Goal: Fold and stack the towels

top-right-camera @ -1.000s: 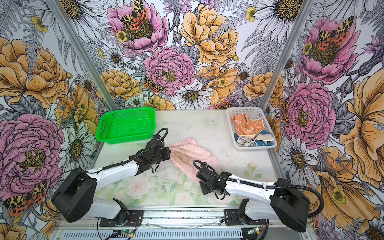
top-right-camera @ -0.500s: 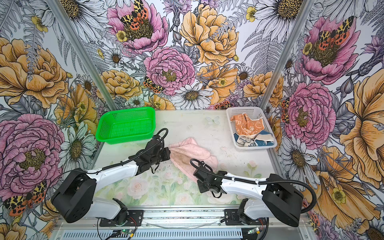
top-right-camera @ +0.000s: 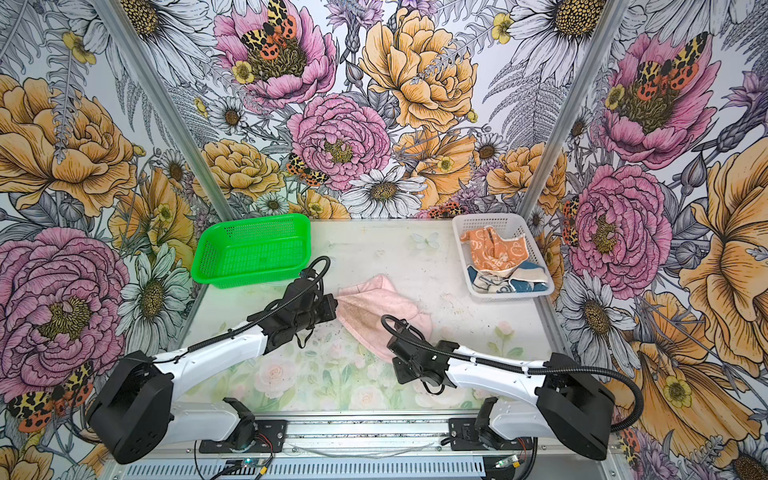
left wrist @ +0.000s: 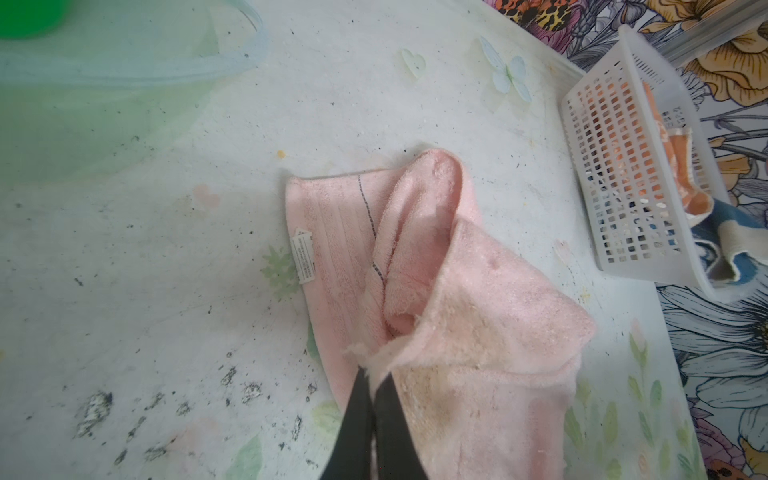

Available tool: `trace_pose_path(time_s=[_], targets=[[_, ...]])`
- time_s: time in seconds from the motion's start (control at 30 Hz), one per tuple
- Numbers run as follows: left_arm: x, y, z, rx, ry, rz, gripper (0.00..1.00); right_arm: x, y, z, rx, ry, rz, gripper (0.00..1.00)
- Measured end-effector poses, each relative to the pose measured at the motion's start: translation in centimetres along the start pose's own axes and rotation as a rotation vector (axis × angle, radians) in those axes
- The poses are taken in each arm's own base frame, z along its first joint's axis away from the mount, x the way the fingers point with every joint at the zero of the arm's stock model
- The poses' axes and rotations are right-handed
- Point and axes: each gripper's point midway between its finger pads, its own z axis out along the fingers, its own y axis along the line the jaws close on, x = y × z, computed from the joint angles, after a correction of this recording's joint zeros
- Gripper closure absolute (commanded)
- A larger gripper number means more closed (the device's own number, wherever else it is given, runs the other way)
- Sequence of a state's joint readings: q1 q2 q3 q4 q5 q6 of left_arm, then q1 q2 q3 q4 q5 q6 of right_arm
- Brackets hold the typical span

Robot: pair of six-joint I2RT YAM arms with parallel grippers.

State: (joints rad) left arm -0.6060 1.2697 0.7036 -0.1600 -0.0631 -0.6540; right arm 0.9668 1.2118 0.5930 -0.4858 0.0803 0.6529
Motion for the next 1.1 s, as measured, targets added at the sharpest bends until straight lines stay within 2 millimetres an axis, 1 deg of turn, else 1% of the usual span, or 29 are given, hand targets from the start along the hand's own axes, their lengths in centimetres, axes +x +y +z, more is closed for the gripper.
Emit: trace_pose_path(time_s=[0.1,0.2,0.27,0.3,0.37,0.43,0.57,0.6,0.67,0.77,0.83,0.93,1.03,1.1], targets=[[-1.8,-1.5,-2.7,0.036,-0.040,0.016,1.00,-2.8,1.3,-2.8,-0.054,-0.069,-0.021,1.00],[-4.8,-3.9,-6.5,0.101,-0.115,0.031,1.00,-6.8,2.7,-7.2,-0.108,-0.177,-0.046,1.00],[-7.1,-5.6,-9.7,0.149,-0.179,0.046,1.00,-9.6,3.3,-10.6,-0.134,-0.260,-0.066,1.00],[-8.0,-6.2,-11.1,0.168,-0.205,0.052,1.00,-10.8,3.5,-12.2,-0.140,-0.295,-0.076,1.00],[-10.1,-7.7,-14.3,0.210,-0.269,0.068,1.00,-13.1,3.8,-15.7,-0.145,-0.369,-0.101,1.00],[-11.6,-8.7,-17.0,0.235,-0.316,0.087,1.00,-15.1,3.9,-19.2,-0.139,-0.439,-0.131,1.00],[-14.4,-11.2,-22.6,0.294,-0.409,0.134,1.00,-18.2,4.1,-26.1,-0.114,-0.585,-0.184,1.00],[-14.9,-11.8,-23.8,0.311,-0.427,0.147,1.00,-18.7,4.1,-27.4,-0.110,-0.617,-0.194,1.00],[-16.0,-13.6,-27.1,0.362,-0.480,0.181,1.00,-19.6,4.0,-30.6,-0.100,-0.688,-0.211,1.00],[-17.3,-15.5,-31.6,0.432,-0.557,0.224,1.00,-20.4,4.0,-34.3,-0.096,-0.769,-0.235,1.00],[-17.8,-16.3,-34.1,0.473,-0.598,0.249,1.00,-20.6,4.0,-36.1,-0.098,-0.807,-0.249,1.00],[-18.3,-17.1,-37.3,0.524,-0.652,0.283,1.00,-20.7,4.2,-37.9,-0.110,-0.844,-0.274,1.00],[-18.4,-17.3,-39.5,0.559,-0.686,0.311,1.00,-20.5,4.5,-39.7,-0.134,-0.876,-0.301,1.00],[-18.5,-17.4,-40.6,0.574,-0.705,0.325,1.00,-20.4,5.0,-41.0,-0.159,-0.902,-0.321,1.00]])
